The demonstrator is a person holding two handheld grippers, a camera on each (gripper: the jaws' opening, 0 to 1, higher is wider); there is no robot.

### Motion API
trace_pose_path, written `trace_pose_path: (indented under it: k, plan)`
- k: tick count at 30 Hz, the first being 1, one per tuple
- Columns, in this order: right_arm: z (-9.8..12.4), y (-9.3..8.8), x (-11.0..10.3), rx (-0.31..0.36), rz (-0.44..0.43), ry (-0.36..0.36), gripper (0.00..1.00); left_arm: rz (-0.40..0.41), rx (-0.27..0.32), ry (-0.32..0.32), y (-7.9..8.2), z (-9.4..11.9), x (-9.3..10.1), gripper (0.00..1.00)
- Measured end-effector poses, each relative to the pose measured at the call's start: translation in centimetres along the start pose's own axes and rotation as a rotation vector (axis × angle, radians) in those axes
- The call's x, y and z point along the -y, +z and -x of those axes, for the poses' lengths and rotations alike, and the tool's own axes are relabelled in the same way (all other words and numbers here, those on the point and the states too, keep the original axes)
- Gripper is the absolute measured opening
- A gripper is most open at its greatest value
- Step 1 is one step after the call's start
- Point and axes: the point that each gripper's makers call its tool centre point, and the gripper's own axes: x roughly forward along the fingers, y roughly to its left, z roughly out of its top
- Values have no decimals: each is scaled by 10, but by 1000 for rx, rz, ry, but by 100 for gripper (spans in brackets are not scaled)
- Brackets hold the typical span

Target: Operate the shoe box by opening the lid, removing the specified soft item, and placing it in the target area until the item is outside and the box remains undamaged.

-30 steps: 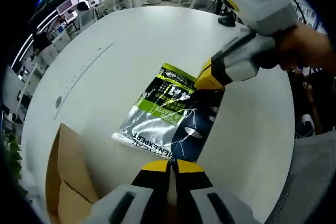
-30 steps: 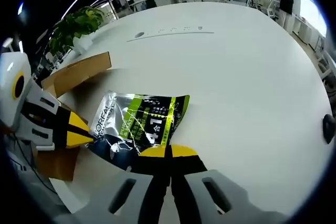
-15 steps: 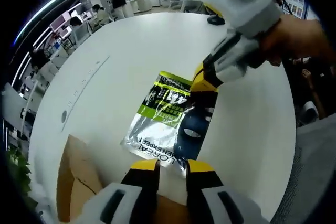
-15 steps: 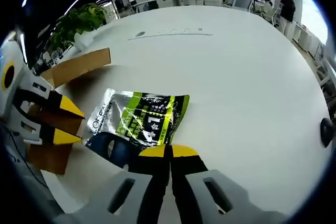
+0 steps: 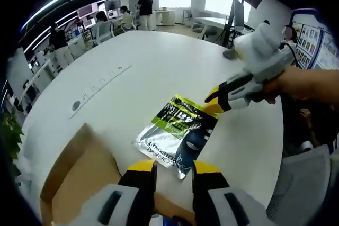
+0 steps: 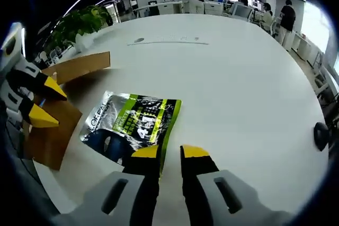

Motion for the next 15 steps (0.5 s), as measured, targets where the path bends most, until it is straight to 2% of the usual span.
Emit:
trace_pose_path:
  k: [4, 10, 15]
  plan:
    - [11, 0, -4, 17, 17, 7, 16, 58, 25, -12, -1, 10, 3, 28]
    - [29, 1, -13, 38, 52, 25, 21, 94, 75, -16, -1, 25, 4, 29]
    - [45, 4, -27, 63, 51, 51, 23, 137, 96, -9, -7, 37, 0, 29]
